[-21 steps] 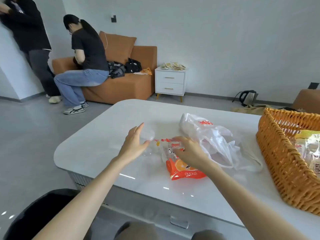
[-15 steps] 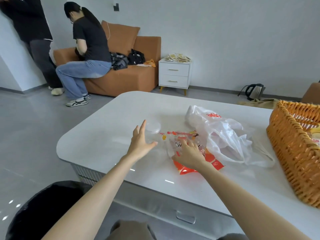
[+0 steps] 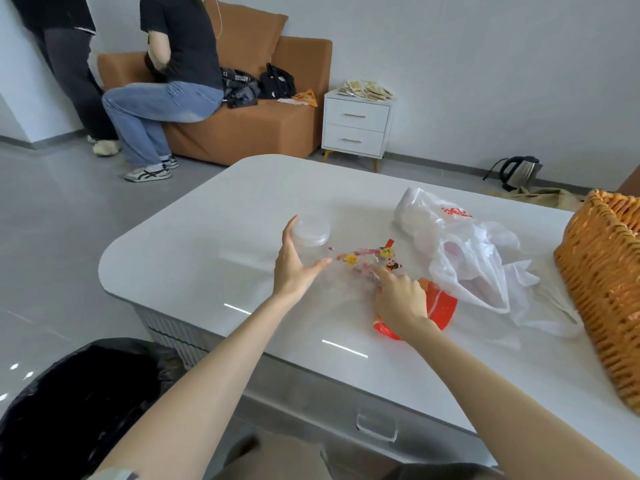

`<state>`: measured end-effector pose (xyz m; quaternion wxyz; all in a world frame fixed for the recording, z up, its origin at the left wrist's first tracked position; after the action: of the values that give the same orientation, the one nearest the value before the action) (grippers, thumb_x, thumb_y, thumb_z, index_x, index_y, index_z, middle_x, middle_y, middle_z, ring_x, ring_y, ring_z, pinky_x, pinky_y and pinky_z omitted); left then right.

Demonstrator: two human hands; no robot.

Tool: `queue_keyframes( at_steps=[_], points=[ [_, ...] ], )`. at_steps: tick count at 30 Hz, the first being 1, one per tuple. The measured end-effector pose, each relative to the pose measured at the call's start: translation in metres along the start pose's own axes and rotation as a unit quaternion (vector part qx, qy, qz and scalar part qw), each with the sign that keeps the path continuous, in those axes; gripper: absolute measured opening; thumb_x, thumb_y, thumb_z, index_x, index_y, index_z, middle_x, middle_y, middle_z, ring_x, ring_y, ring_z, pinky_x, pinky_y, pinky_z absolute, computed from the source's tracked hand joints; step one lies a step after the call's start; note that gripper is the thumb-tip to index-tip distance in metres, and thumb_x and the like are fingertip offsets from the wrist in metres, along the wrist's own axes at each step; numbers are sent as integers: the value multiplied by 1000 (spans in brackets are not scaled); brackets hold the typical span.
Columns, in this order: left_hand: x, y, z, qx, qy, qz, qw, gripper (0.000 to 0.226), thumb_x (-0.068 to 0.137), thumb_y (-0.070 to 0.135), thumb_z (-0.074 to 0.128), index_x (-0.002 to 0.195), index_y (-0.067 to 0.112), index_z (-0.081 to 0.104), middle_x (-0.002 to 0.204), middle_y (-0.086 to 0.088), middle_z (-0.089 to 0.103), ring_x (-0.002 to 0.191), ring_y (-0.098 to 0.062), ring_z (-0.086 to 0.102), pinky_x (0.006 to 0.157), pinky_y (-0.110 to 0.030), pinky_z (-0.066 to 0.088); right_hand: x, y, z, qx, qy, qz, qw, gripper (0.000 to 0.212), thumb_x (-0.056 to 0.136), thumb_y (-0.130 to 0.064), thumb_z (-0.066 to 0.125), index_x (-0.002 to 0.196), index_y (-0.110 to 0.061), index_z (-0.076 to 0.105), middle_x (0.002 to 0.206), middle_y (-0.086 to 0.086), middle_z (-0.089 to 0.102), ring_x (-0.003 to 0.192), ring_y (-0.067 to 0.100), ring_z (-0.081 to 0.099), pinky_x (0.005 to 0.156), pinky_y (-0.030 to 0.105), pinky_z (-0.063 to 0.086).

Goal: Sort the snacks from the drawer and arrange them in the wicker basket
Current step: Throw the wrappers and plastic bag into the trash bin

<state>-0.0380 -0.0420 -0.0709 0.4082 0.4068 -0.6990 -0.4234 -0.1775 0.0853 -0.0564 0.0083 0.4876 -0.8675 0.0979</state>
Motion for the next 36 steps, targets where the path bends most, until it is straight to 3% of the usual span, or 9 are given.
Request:
queue_keyframes(
  at_steps=[4, 8, 13, 21, 24, 27, 31, 34, 36],
  points=[
    [-19, 12, -31, -5, 0, 9, 1000, 99, 70, 26, 84, 144, 41, 20, 142, 13, 39, 121, -15, 51, 101, -33, 44, -12, -8, -23, 111, 49, 5, 993, 61, 87, -2, 41, 135, -37, 51, 99, 17, 66, 92, 42, 59, 63, 35, 37],
    [-51, 23, -80, -10, 26, 5, 1000, 98, 71, 27, 84, 143, 43, 19, 129, 15, 41, 109, -14, 55, 89, -25, 44, -31, -44, -48, 162, 82, -20, 983, 59, 85, -2, 40, 126, -39, 59, 95, 10, 67, 90, 38, 59, 64, 34, 37],
    [-101, 15, -132, -20, 47, -11, 999, 98, 72, 28, 83, 145, 41, 19, 120, 24, 41, 109, -17, 54, 97, -36, 45, -60, -90, -56, 147, 111, -93, 978, 63, 78, 7, 38, 123, -29, 63, 99, 9, 65, 91, 35, 57, 60, 32, 34],
    [-140, -1, -173, -55, 72, -37, 995, 101, 73, 22, 82, 147, 37, 15, 131, 6, 37, 116, -11, 45, 92, -24, 38, -95, -132, -48, 228, 92, -153, 957, 54, 75, 11, 32, 109, -16, 64, 96, 12, 65, 90, 34, 54, 72, 40, 48],
    [-157, -19, -193, -64, 90, -62, 992, 103, 72, 24, 83, 148, 37, 15, 144, 6, 36, 130, -12, 37, 104, -31, 35, -113, -156, -54, 267, 36, -164, 949, 43, 81, 7, 29, 108, -12, 57, 98, 13, 65, 77, 31, 51, 61, 33, 40],
    [-175, -50, -215, -64, 108, -110, 986, 103, 72, 24, 83, 147, 39, 14, 144, 6, 40, 128, -17, 45, 103, -35, 39, -128, -192, -50, 292, -61, -182, 937, 30, 87, 0, 29, 109, -4, 49, 101, 19, 63, 82, 34, 54, 69, 40, 47],
    [-202, -97, -248, -48, 154, -179, 970, 104, 75, 25, 81, 149, 39, 9, 133, 2, 47, 120, -16, 50, 102, -36, 43, -148, -241, -19, 333, -210, -215, 894, 7, 92, -12, 36, 87, -15, 41, 75, 2, 45, 64, 17, 42, 58, 31, 35],
    [-217, -136, -267, -22, 171, -218, 961, 105, 74, 25, 82, 149, 38, 9, 135, -1, 47, 121, -17, 51, 102, -40, 44, -156, -262, 15, 305, -302, -194, 882, 18, 96, -10, 33, 114, -7, 35, 76, 3, 45, 56, 15, 40, 43, 23, 35],
    [-221, -160, -275, -3, 174, -240, 955, 106, 74, 25, 82, 149, 37, 9, 130, -2, 50, 119, -19, 52, 101, -40, 44, -157, -272, 40, 282, -334, -189, 879, 25, 95, -5, 33, 120, -2, 34, 76, 5, 43, 53, 14, 36, 33, 18, 30]
  ],
)
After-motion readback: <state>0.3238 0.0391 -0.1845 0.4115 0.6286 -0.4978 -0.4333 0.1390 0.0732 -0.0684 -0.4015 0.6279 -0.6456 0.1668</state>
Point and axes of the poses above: each hand's wrist, its own x-axis towards the middle knuckle, its own z-axis out of the palm, y = z × x, the point moved 2 cm from there along x, towards the middle knuckle
